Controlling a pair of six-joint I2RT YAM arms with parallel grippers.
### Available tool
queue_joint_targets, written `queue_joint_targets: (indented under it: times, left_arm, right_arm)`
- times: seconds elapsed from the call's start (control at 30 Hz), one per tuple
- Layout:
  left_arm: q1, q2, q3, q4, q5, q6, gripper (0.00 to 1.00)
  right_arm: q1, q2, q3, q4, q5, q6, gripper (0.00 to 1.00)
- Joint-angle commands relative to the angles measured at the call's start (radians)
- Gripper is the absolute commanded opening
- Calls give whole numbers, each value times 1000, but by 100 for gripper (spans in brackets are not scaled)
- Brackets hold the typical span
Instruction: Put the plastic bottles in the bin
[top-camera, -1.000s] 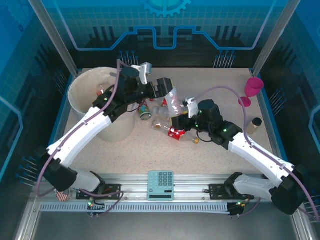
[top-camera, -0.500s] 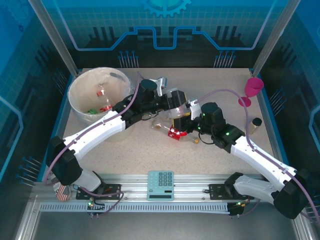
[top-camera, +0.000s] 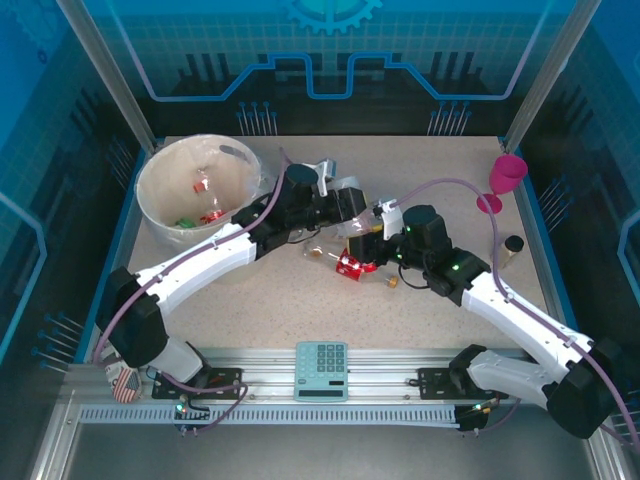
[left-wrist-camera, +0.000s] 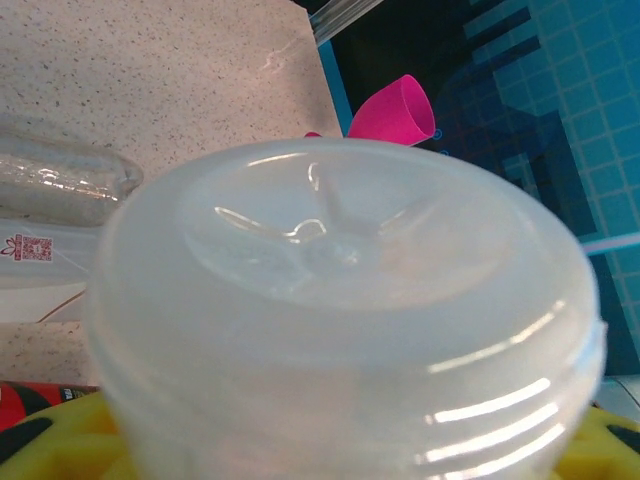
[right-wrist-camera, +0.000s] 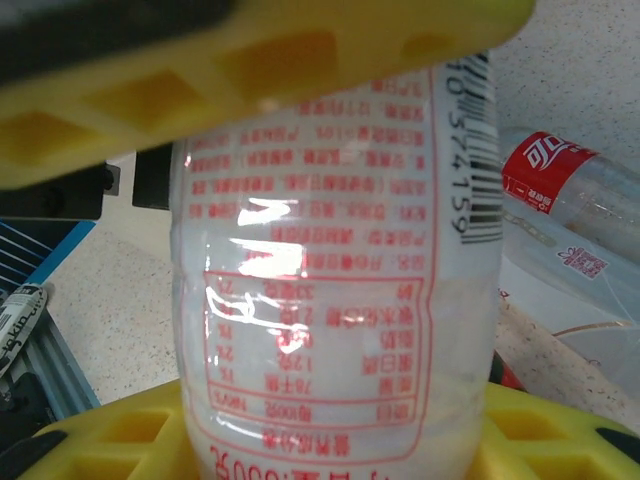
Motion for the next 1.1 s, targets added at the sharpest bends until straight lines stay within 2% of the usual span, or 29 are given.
queue_joint_targets:
  times: [0.0, 0.1, 0.17, 0.27, 0.37, 0.5, 0.63, 0.73, 0.87, 1.07]
  left_arm:
    - [-8, 10, -15, 5, 24, -11, 52]
    - [0, 7, -15, 3, 16, -6, 50]
    - [6, 10, -9, 3, 16, 0, 50]
    - [11, 16, 21, -23, 8, 27, 49]
    - [14, 21, 64, -68, -18, 77, 50]
    - [52, 21, 124, -98, -6, 123, 49]
    - [111, 8, 246, -191, -10, 219, 49]
    - [176, -1, 363, -277, -5, 280, 43]
    - [326, -40, 476, -356, 30, 306, 34]
    - [607, -119, 529, -468, 60, 324, 32]
  right_arm:
    - [-9, -17, 11, 64, -2, -14, 55]
    - [-15, -16, 31, 24, -2, -35, 66]
    - [-24, -16, 49, -53, 10, -75, 79]
    - [-54, -40, 105, -151, 21, -129, 93]
    - [-92, -101, 115, -218, 31, -158, 98]
    - [-158, -166, 126, -286, 45, -154, 100]
    - [-226, -156, 143, -372, 84, -152, 100]
    - [-260, -133, 131, -375, 62, -136, 100]
    - [-264, -108, 110, -359, 56, -125, 99]
    - [-271, -65, 111, -371, 44, -155, 100]
